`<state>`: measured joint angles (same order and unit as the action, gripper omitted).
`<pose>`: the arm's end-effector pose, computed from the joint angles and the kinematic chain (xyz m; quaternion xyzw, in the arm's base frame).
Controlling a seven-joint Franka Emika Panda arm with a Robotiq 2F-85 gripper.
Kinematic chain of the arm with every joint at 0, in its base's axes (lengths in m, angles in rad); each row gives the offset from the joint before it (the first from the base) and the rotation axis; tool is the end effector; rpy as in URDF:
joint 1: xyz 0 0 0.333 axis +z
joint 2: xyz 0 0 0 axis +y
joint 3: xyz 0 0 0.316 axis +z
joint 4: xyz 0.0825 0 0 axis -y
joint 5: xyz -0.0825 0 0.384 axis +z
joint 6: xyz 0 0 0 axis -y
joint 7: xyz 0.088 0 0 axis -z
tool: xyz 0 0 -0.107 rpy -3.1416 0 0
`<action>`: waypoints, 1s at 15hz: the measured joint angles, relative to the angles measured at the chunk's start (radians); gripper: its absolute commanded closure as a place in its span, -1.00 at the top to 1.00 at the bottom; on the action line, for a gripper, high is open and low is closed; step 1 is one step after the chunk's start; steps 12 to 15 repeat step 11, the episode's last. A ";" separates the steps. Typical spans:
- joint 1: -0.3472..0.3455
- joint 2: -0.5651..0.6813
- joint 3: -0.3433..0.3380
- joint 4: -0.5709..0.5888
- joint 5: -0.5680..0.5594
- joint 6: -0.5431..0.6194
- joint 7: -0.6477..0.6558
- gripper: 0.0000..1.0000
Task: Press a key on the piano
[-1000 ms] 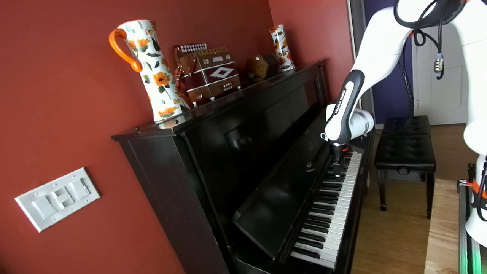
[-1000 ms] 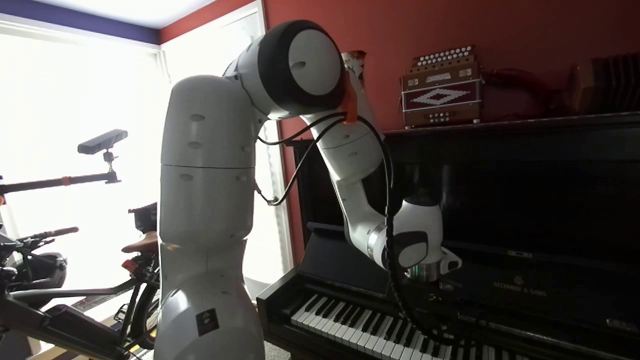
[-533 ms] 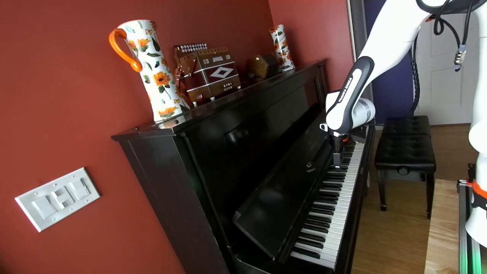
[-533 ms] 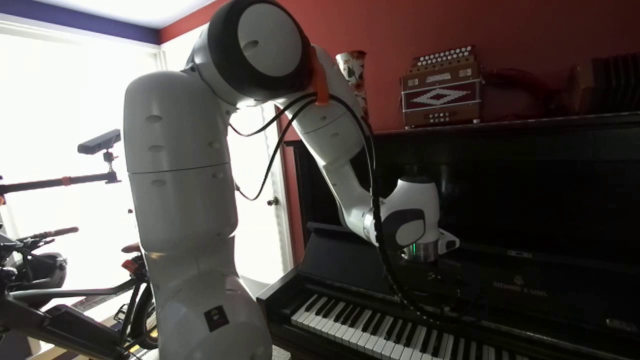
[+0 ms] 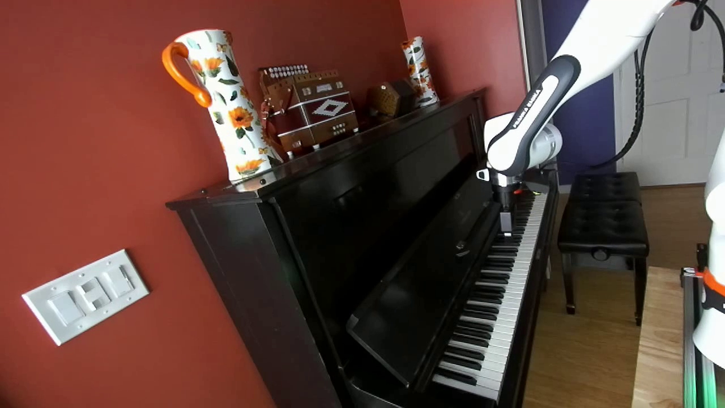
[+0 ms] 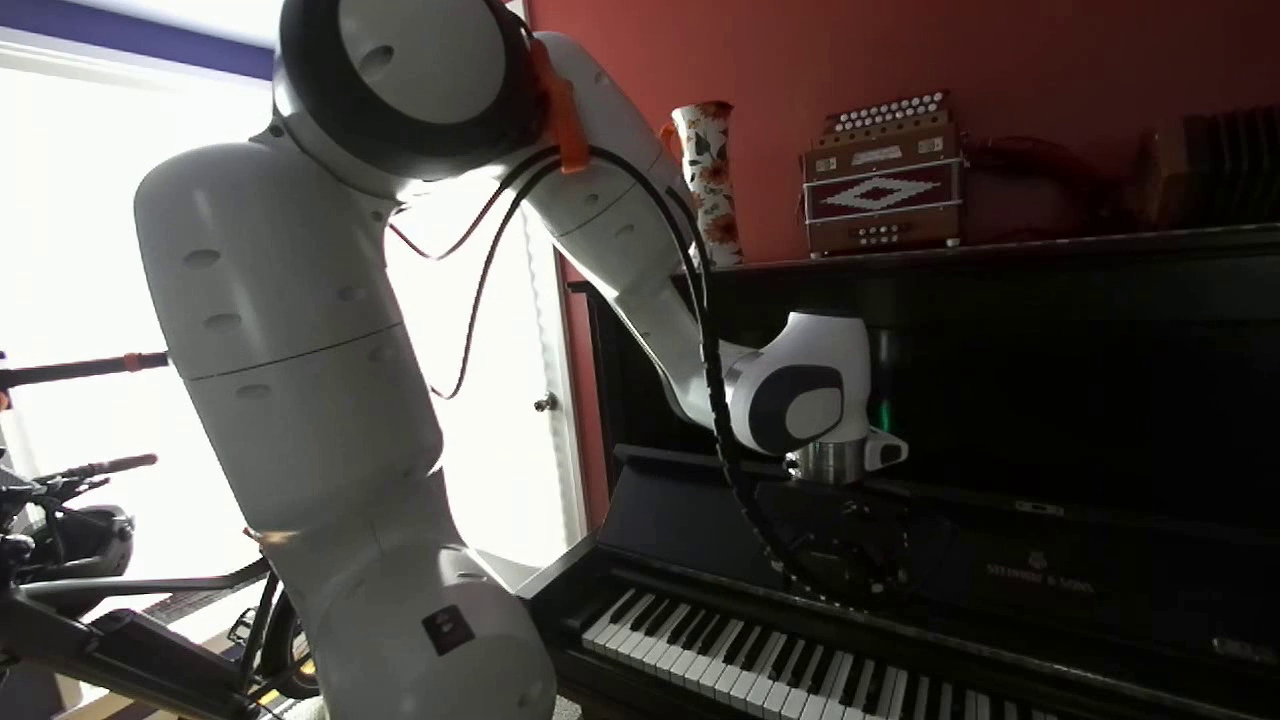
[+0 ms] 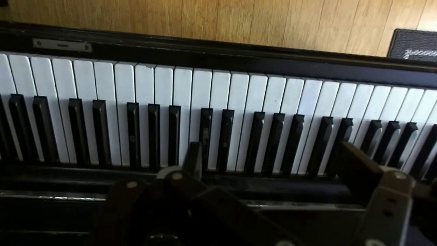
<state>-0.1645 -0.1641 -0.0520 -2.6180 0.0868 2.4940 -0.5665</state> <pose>0.4194 -0.0923 0.3104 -0.9894 -0.1406 -0.0301 0.0212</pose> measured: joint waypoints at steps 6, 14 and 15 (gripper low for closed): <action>0.039 -0.098 -0.037 -0.008 0.000 -0.075 0.000 1.00; 0.060 -0.159 -0.068 -0.016 0.000 -0.115 0.000 1.00; 0.060 -0.159 -0.068 -0.016 0.000 -0.115 0.000 1.00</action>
